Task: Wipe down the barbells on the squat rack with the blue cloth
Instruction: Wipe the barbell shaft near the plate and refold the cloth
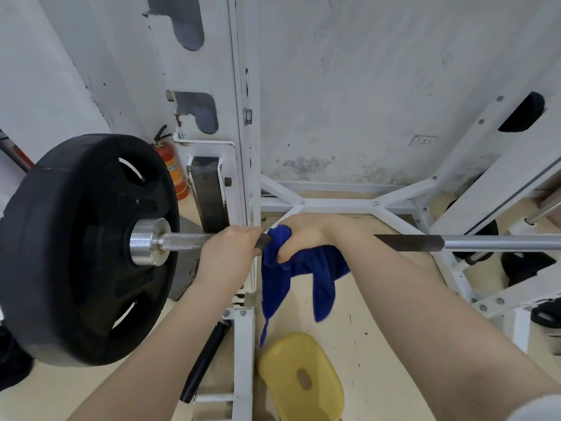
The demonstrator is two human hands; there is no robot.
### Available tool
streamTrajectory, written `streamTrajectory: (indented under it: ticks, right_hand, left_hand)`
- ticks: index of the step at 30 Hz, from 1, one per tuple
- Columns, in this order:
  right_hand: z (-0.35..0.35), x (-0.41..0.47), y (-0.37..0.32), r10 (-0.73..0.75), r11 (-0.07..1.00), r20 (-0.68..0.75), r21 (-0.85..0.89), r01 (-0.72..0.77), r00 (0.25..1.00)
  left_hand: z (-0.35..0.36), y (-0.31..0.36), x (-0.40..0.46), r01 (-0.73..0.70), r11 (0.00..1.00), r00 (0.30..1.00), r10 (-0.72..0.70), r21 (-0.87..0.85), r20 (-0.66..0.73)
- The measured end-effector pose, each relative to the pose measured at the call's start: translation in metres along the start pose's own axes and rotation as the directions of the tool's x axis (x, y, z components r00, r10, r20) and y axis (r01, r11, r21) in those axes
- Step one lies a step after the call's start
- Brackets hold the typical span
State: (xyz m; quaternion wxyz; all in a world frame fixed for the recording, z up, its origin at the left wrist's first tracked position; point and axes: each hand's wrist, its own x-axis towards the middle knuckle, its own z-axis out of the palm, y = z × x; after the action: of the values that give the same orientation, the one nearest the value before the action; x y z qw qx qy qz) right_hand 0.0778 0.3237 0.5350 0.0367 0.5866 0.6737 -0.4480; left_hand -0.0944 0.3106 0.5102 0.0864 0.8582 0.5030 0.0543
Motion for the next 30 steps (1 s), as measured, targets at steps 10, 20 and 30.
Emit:
streamTrajectory:
  ticks: [10, 20, 30]
  right_hand:
    - [0.061, -0.015, 0.039, -0.511, 0.694, -0.651, -0.697, -0.178, 0.561]
    - [-0.004, -0.025, 0.007, 0.082, 0.996, -0.061, 0.049, -0.079, 0.995]
    - [0.023, -0.025, 0.028, -0.192, 0.901, -0.380, -0.433, 0.010, 0.905]
  left_hand:
    - [-0.001, 0.002, -0.005, -0.014, 1.000, 0.998, 0.015, 0.014, -0.062]
    - [-0.004, 0.005, -0.009, -0.001, 1.000, 0.998, 0.000, -0.024, -0.070]
    - [-0.004, 0.004, -0.007, 0.004, 1.000, 0.998, -0.006, -0.023, -0.070]
